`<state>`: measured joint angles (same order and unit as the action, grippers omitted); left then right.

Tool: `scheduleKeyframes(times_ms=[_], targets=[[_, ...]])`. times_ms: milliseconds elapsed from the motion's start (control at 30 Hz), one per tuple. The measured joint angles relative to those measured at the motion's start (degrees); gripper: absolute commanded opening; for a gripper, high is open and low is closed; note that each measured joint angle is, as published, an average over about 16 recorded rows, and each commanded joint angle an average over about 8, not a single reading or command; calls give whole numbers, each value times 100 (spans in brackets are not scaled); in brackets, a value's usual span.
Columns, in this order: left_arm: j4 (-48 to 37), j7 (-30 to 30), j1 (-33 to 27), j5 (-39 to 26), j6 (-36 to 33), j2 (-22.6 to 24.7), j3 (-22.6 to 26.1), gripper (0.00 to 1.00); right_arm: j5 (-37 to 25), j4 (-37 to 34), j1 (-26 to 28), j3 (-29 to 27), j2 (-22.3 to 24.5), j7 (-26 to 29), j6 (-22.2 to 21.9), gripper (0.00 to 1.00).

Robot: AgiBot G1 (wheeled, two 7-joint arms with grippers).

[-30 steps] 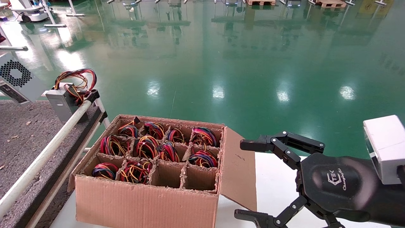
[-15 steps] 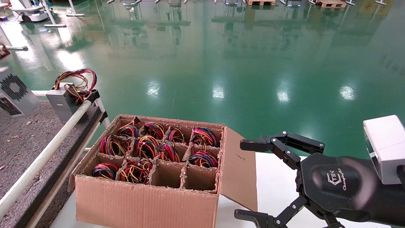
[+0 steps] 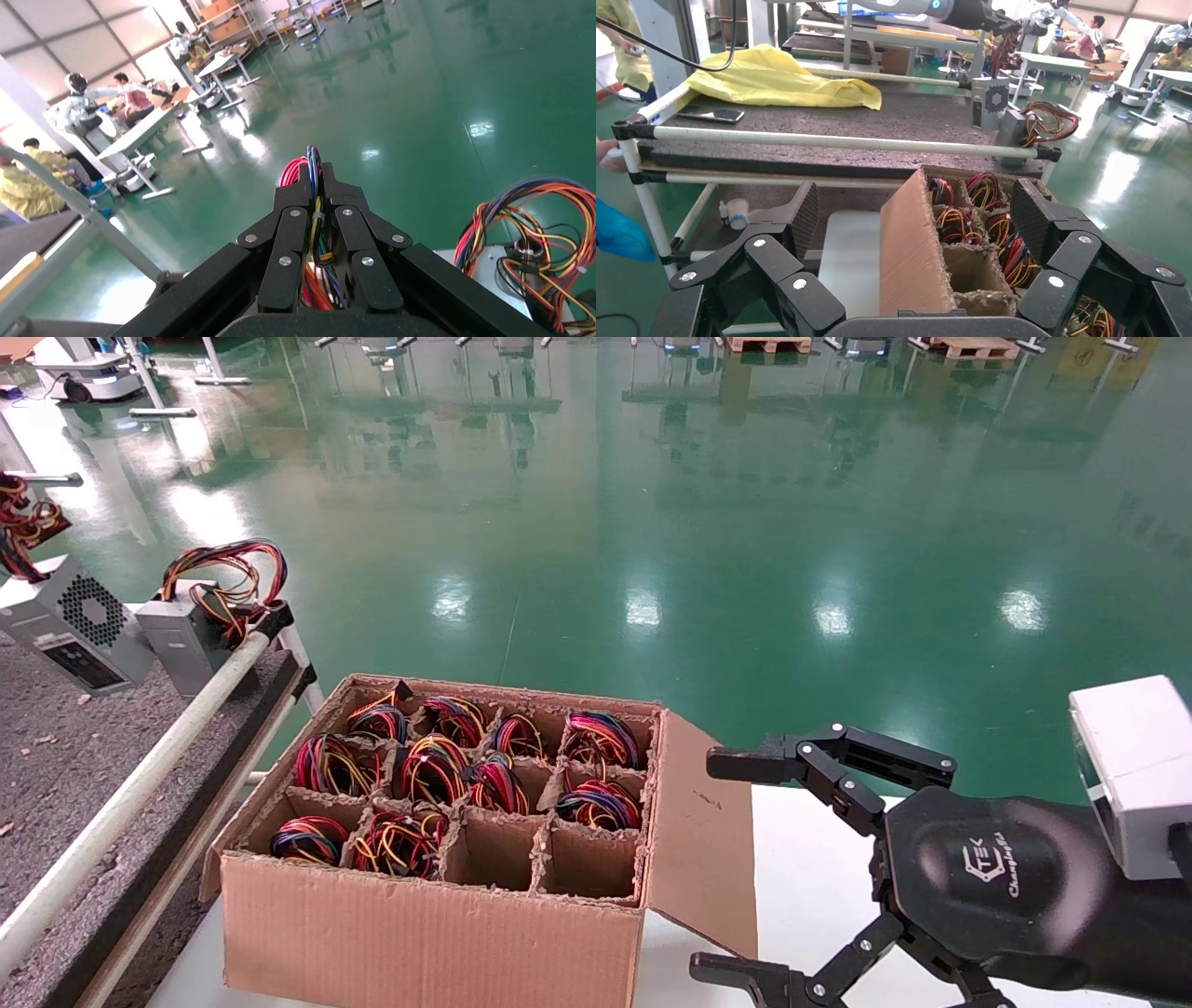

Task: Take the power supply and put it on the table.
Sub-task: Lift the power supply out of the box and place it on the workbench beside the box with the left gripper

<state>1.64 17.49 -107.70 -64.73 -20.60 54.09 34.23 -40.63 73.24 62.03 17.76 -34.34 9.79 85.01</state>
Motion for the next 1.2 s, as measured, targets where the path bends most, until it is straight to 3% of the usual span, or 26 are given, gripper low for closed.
scheduleKeyframes(times_ms=[767,1200], targets=[[-136,-36,202,124,-330,48,-84,0,3,-2,-1,3,2,-2,-3,100],[-469,-273,-118,-214,-1218,-187,149,0,5,-4,1,6,2,-4,-2,100]])
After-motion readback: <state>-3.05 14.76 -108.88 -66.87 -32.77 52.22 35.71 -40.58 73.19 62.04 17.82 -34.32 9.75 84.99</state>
